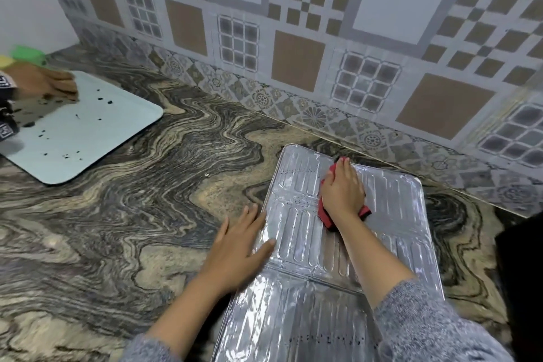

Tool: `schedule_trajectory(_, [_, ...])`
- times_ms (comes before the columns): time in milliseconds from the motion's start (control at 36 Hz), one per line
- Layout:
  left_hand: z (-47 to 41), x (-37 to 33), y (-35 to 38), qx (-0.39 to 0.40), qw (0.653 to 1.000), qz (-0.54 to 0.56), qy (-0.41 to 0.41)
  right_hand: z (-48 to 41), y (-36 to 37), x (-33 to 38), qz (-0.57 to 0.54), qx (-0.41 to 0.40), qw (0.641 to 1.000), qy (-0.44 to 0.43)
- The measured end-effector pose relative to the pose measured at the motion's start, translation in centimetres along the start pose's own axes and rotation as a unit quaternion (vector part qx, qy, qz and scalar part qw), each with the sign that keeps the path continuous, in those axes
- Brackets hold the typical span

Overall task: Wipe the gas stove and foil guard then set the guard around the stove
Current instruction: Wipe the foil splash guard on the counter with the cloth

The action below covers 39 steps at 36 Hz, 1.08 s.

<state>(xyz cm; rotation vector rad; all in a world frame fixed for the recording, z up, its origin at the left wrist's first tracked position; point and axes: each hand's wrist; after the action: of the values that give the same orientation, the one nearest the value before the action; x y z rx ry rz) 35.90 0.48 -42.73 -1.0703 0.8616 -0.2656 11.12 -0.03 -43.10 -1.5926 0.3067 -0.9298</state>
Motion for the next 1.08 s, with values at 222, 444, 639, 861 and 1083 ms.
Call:
schedule_trajectory(222, [0.8, 0.2, 1.2, -0.021, 0.995, -0.099, 0.012, 0.4, 1.1, 2.2, -0.017, -0.036, 0.998, 0.052])
schedule_trajectory(444, [0.8, 0.3, 1.2, -0.021, 0.995, -0.094, 0.013, 0.7, 3.1, 5.5, -0.011, 0.008, 0.999, -0.045])
schedule_trajectory(639, [0.8, 0.2, 1.3, -0.029, 0.994, -0.108, 0.009, 0.5, 3.2, 6.8, 0.029, 0.072, 0.978, -0.192])
schedule_trajectory(861, [0.6, 0.3, 1.7, -0.033, 0.994, -0.102, 0.008, 0.7, 1.0, 4.5, 0.036, 0.155, 0.911, -0.382])
schedule_trajectory(1083, [0.7, 0.1, 1.7, -0.037, 0.994, -0.100, 0.001, 1.2, -2.5, -4.0, 0.010, 0.172, 0.932, -0.320])
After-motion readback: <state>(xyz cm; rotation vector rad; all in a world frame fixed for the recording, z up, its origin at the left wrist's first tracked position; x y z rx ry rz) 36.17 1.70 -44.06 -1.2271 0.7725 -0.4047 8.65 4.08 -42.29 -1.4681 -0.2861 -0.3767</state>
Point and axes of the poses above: each hand's wrist, its own z-axis away from the middle knuckle, its own y-axis out of the palm, x = y × z, and after that the axes turned 7 degrees about x, right-handed
